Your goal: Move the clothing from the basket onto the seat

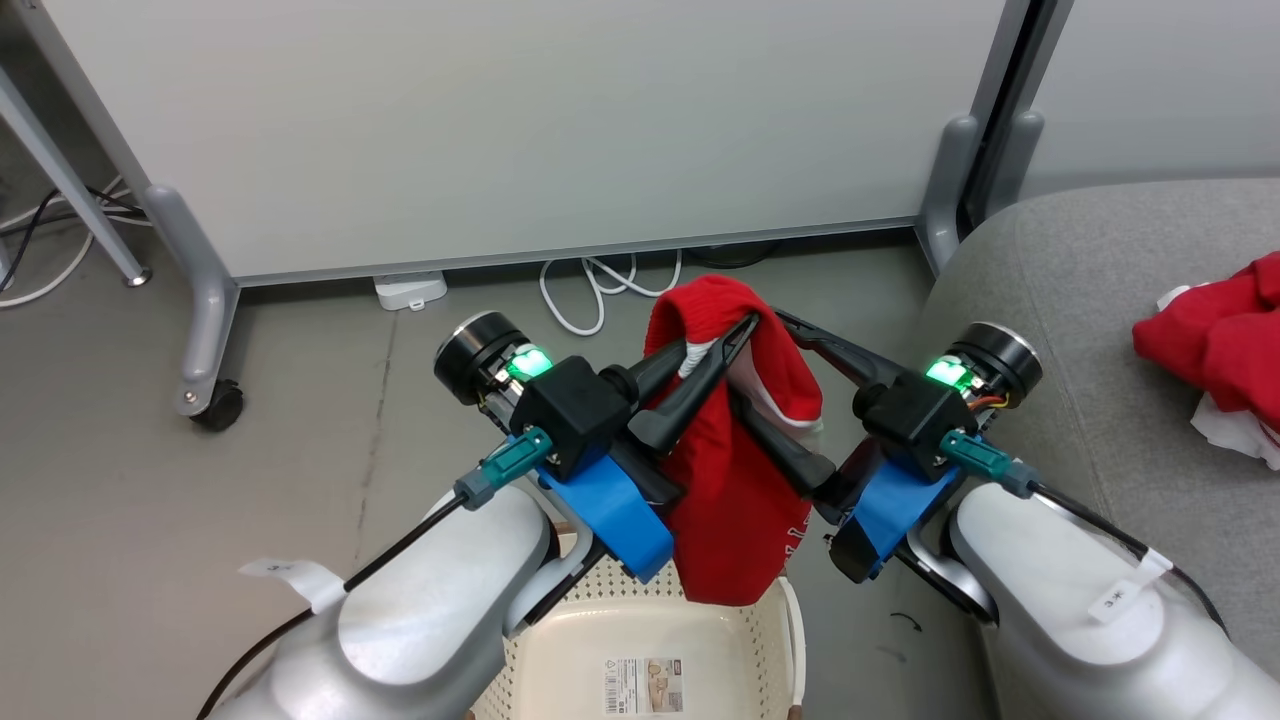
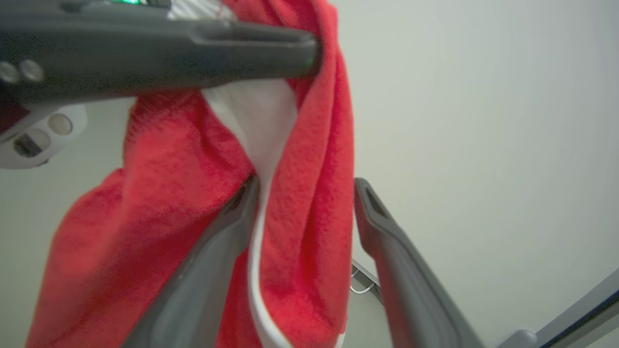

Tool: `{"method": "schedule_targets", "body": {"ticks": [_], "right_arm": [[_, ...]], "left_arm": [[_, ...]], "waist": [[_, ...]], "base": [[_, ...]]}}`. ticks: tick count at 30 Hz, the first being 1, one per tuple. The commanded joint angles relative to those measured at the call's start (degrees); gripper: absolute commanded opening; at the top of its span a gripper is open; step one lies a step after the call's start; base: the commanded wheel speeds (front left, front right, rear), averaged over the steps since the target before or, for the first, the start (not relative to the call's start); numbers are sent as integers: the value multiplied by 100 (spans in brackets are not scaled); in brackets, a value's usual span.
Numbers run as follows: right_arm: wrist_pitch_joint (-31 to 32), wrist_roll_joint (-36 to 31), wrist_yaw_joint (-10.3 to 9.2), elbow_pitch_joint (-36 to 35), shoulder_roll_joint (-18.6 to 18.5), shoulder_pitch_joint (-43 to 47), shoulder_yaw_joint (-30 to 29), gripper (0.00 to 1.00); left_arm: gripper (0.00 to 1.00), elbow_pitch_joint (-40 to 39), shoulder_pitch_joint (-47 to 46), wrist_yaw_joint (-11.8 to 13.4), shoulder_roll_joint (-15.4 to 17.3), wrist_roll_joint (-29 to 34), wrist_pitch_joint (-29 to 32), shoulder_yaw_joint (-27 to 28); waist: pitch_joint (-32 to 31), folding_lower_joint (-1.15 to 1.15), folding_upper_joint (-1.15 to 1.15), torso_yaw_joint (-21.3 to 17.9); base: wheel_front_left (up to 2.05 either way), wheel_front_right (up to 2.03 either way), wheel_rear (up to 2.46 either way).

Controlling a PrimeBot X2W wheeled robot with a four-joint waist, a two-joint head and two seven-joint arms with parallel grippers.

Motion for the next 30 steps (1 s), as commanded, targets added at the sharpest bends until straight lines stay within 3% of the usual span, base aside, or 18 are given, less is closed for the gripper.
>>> {"method": "schedule_targets", "body": {"ticks": [1,7,8,9,30], "right_arm": [[0,164,1,144,-55,-193,231,100],[0,560,1,426,-49,-387,628,100],[0,621,1,435,-29,-405,641,45],[0,661,1,448,-24,-412,657,3],[0,681,1,315,41,-146,390,0]], "left_arm": [[0,-25,-109,-7,-20,15,-28,-38],[0,-54,-145,-7,-56,-6,-29,-146],[0,-61,-158,-7,-58,-10,-29,-149],[0,-66,-168,-7,-56,-11,-28,-149],[0,-10,-150,-7,8,-30,-28,-136]], "waist": [[4,0,0,25],[31,0,0,77],[39,0,0,83],[48,0,0,87],[123,0,0,13]], "base": [[0,0,0],[0,0,0],[0,0,0],[0,0,0],[0,0,0]]}}
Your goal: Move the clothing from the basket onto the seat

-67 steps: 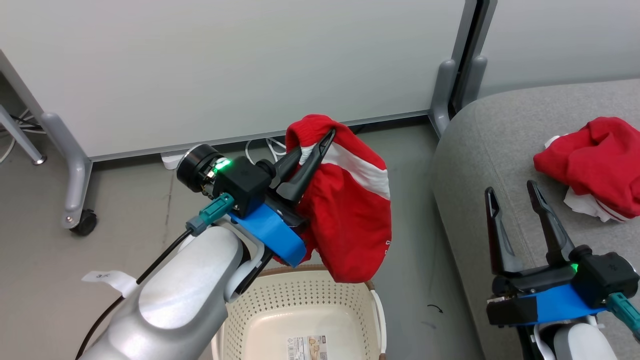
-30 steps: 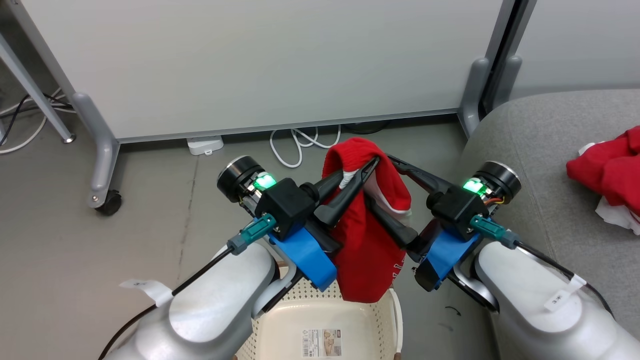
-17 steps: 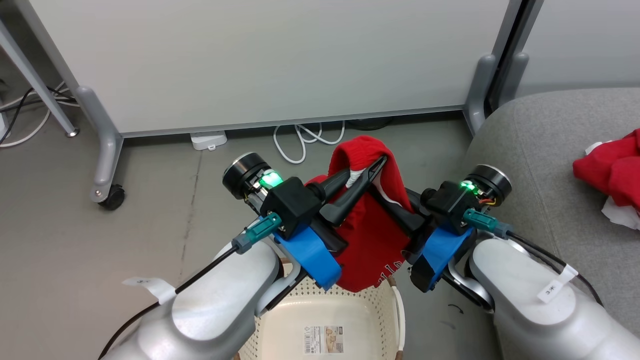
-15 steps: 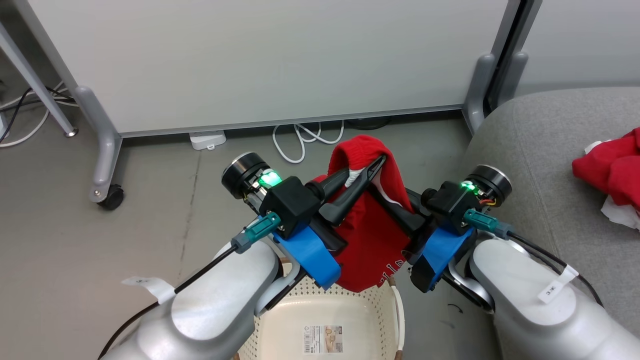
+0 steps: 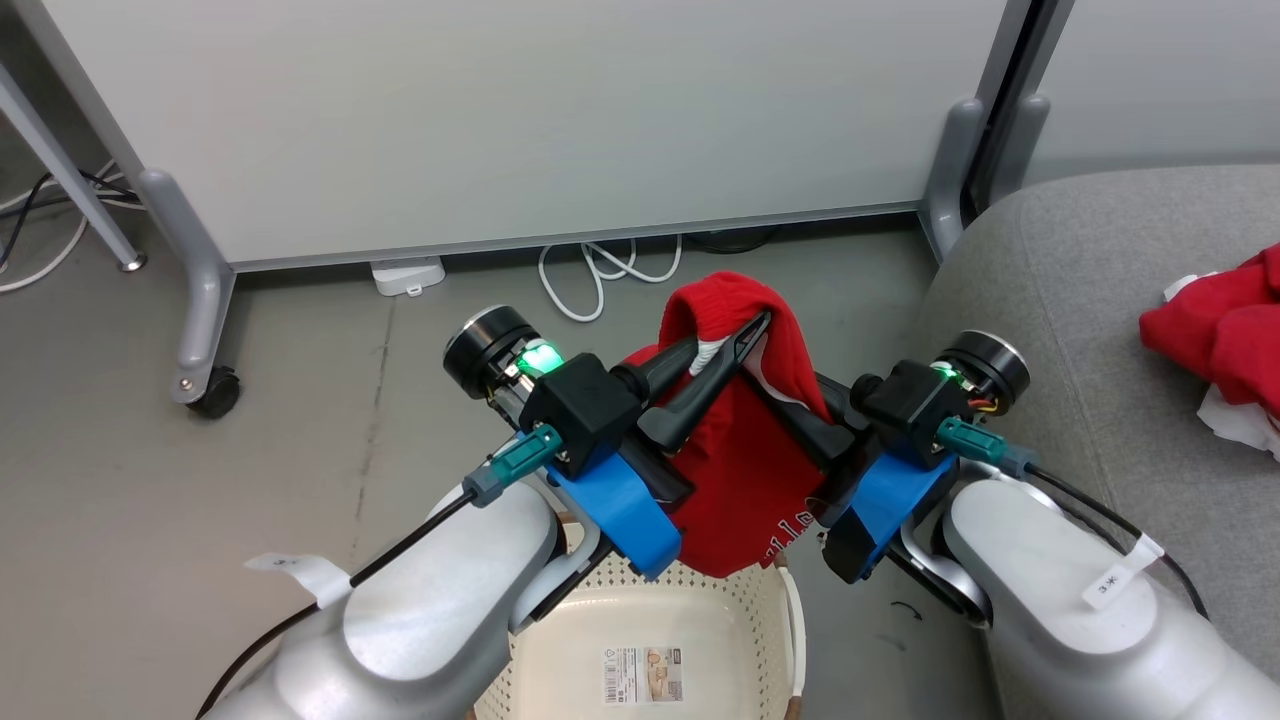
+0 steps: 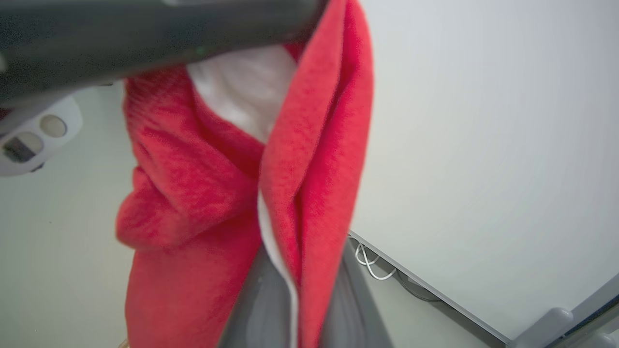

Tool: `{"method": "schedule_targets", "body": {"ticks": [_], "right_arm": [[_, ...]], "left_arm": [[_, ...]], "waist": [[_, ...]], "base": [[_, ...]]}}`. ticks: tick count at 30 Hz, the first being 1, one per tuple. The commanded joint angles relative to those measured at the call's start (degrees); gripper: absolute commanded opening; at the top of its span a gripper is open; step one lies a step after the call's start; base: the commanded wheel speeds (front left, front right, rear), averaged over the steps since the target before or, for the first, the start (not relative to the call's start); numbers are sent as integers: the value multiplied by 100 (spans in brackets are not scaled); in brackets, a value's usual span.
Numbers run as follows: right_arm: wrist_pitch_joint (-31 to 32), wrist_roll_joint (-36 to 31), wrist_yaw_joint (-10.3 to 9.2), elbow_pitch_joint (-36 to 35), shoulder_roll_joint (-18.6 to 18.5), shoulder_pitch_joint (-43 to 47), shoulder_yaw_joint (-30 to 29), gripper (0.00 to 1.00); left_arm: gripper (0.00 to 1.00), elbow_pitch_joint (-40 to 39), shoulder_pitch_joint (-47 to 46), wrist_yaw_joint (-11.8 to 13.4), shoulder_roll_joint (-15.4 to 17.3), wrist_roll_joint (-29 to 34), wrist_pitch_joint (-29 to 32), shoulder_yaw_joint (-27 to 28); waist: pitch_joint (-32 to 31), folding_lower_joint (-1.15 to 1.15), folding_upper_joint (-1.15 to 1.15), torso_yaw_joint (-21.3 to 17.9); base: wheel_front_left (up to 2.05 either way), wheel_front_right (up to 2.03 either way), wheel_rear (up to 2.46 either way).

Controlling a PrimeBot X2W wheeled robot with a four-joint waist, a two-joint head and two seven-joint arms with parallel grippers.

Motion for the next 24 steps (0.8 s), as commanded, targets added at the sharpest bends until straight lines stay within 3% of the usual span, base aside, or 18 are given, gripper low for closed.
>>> {"method": "schedule_targets", "body": {"ticks": [1,4,5,6,14,24], "right_arm": [[0,-14,1,-31,25,74,-36,0],[0,-30,1,-38,27,95,-81,0],[0,-39,1,-49,29,97,-110,0],[0,-52,1,-66,33,97,-149,0],[0,-186,1,-82,63,187,-572,0],[0,-500,1,-258,184,614,-1722,0]], "left_arm": [[0,14,-56,-7,18,-17,-27,-12],[0,46,-37,-7,8,-15,-27,5],[39,54,-26,-7,-6,-14,-27,26],[100,61,-15,-3,-16,-4,-27,44],[100,122,28,2,-69,85,-22,27],[100,123,139,-1,-32,147,-22,66]], "waist": [[-3,0,0,3],[-4,0,0,9],[-2,0,0,12],[2,0,0,14],[96,0,0,63],[295,0,0,-20]], "base": [[0,0,0],[0,0,0],[0,0,0],[0,0,0],[0,0,0],[0,0,0]]}}
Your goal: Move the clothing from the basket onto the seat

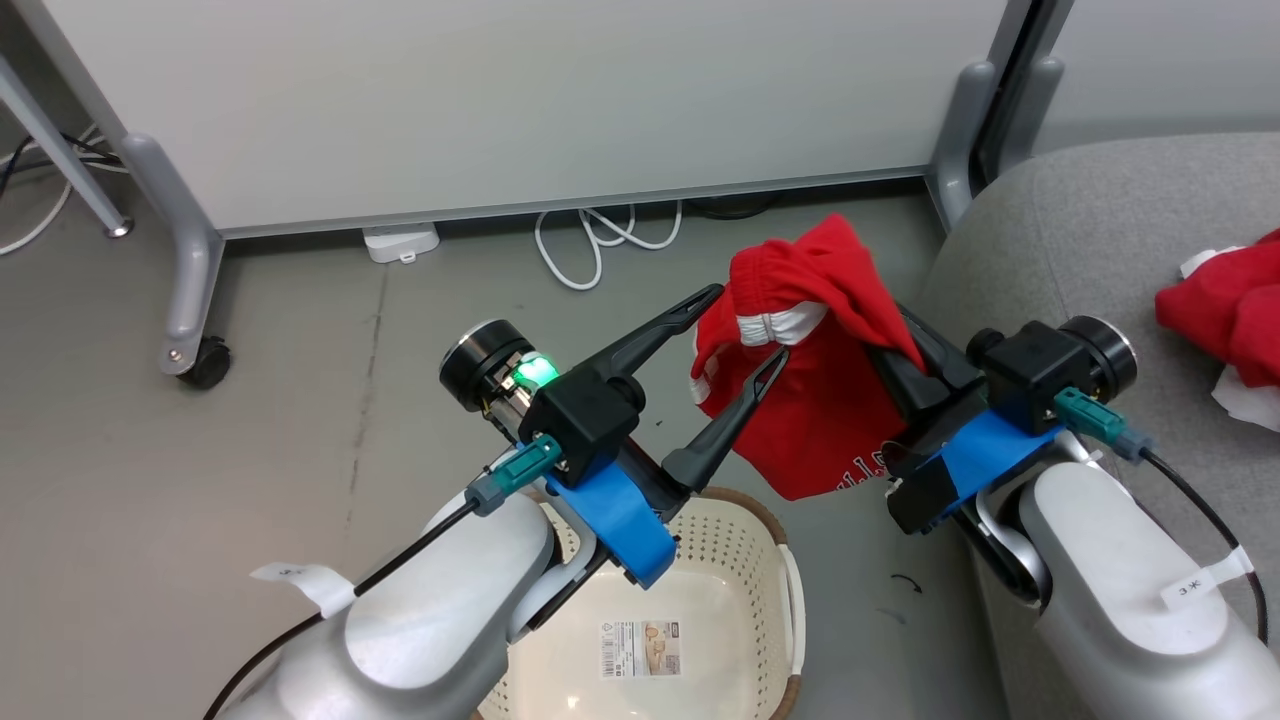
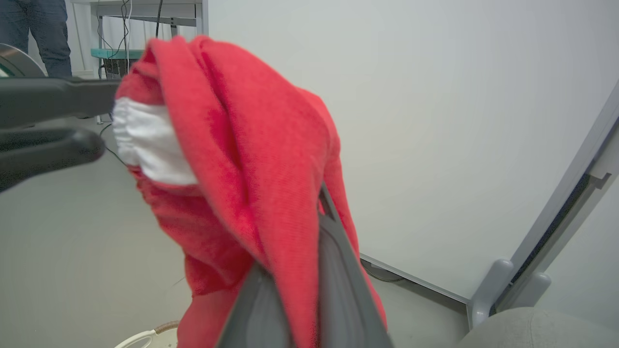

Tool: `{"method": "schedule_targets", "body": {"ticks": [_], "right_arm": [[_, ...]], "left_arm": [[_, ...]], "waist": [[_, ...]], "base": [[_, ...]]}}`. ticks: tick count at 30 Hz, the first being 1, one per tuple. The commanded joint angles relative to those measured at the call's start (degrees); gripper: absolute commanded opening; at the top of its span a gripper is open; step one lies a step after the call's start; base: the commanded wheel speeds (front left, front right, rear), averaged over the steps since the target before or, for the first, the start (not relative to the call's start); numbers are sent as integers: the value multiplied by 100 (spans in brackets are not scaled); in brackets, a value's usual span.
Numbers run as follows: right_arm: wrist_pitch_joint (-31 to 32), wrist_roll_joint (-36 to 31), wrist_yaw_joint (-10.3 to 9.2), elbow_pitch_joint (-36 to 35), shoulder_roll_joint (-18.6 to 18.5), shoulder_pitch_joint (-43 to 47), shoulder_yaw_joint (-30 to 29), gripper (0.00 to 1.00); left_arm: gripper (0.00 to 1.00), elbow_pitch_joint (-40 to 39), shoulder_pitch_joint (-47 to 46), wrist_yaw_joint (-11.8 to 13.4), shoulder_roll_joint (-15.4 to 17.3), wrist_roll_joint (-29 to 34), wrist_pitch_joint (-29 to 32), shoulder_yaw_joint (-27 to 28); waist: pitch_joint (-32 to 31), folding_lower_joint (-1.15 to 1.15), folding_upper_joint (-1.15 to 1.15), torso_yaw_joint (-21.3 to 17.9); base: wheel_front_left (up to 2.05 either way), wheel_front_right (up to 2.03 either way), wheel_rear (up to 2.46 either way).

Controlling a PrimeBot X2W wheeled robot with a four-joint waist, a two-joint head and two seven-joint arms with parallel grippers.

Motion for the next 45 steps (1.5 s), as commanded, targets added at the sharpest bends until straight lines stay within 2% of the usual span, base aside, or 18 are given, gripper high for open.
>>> {"method": "schedule_targets", "body": {"ticks": [1,13,28,38,45], "right_arm": [[0,-54,1,-61,34,125,-132,0],[0,-436,1,-478,211,558,-1044,0],[-1,-670,2,-930,451,1193,-1885,0],[-1,-727,2,-1106,589,1505,-2221,0],[-1,-682,2,-1227,738,1594,-2413,0]], "left_arm": [[100,9,45,-2,35,24,-15,26],[100,7,177,7,132,32,-15,41],[100,-63,91,1,164,124,-15,-60],[100,-44,-2,-1,154,168,-16,-156],[100,-49,-82,-3,177,138,-15,-174]], "waist": [[52,0,0,-71],[362,0,0,-723],[571,0,0,-1536],[714,0,0,-1856],[782,0,0,-1914]], "base": [[0,0,0],[0,0,0],[0,0,0],[0,0,0],[0,0,0]]}}
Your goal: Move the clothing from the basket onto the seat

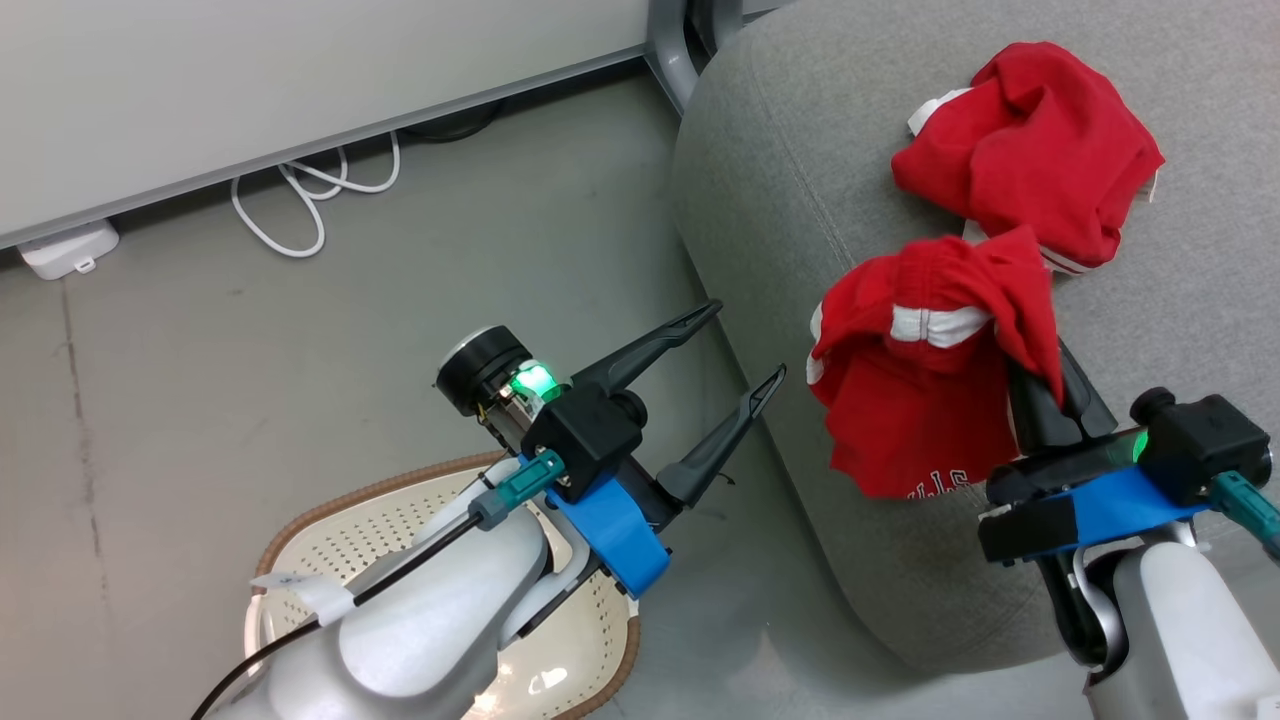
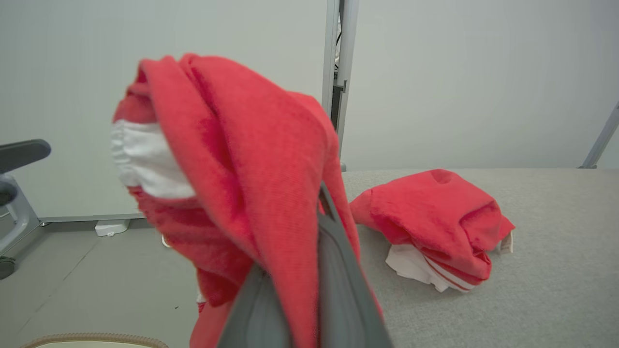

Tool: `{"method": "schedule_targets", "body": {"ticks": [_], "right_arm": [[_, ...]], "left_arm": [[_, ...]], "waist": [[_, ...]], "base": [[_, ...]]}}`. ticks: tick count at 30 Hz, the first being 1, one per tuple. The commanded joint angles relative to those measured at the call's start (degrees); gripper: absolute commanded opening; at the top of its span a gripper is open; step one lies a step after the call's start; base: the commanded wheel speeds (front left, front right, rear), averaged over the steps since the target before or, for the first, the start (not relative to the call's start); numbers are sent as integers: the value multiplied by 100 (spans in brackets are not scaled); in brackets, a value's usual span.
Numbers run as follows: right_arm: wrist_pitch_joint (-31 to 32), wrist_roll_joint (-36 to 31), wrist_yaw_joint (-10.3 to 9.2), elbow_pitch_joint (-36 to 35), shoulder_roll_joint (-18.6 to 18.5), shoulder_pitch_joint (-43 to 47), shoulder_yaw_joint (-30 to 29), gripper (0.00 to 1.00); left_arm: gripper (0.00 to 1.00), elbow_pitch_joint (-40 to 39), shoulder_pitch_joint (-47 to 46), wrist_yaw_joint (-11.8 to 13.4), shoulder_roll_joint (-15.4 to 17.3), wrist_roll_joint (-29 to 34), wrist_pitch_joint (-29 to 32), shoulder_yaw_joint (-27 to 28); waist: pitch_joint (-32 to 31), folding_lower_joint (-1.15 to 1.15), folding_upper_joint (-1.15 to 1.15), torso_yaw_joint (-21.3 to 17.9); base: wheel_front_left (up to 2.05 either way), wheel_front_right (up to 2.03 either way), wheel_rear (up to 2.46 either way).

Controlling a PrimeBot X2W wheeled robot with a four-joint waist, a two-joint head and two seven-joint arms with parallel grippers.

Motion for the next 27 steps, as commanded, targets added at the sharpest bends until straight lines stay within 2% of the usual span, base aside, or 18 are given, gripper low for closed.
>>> {"method": "schedule_targets", "body": {"ticks": [1,10,19,27], "right_arm": [[-2,67,3,-49,36,29,-28,0],[-2,-34,3,-376,-192,-1096,-225,0],[-1,-261,2,-559,-510,-2795,-1143,0],[0,-396,2,39,-1420,-4049,-2089,0]], "left_arm": [[100,-8,-78,-3,37,-9,-15,21],[100,-56,-173,11,107,63,-2,37],[100,-273,-620,8,331,215,131,26],[100,-508,-931,16,603,348,216,77]], "waist": [[20,0,0,-7],[437,0,0,37],[1475,0,0,252],[2286,0,0,355]], "base": [[0,0,0],[0,0,0],[0,0,0],[0,0,0]]}}
